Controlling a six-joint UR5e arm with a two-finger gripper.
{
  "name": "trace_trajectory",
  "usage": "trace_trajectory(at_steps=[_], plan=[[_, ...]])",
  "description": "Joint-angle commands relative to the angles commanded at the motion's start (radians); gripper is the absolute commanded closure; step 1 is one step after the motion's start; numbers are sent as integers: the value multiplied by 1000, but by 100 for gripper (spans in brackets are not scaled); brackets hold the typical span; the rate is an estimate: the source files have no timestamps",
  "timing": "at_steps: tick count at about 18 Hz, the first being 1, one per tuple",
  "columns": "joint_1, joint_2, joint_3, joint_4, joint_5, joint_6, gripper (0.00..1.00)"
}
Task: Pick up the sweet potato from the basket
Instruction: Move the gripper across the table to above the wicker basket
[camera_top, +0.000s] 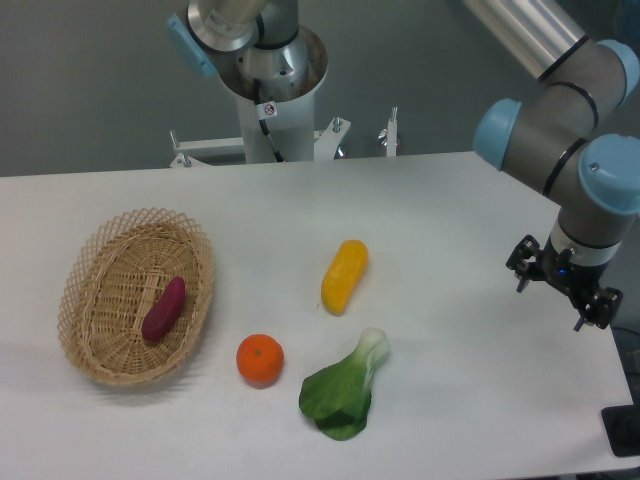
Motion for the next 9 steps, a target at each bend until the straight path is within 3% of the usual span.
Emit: trace_trajectory(at_steps=[9], plan=[[-27, 26, -31, 2, -48, -66, 0]])
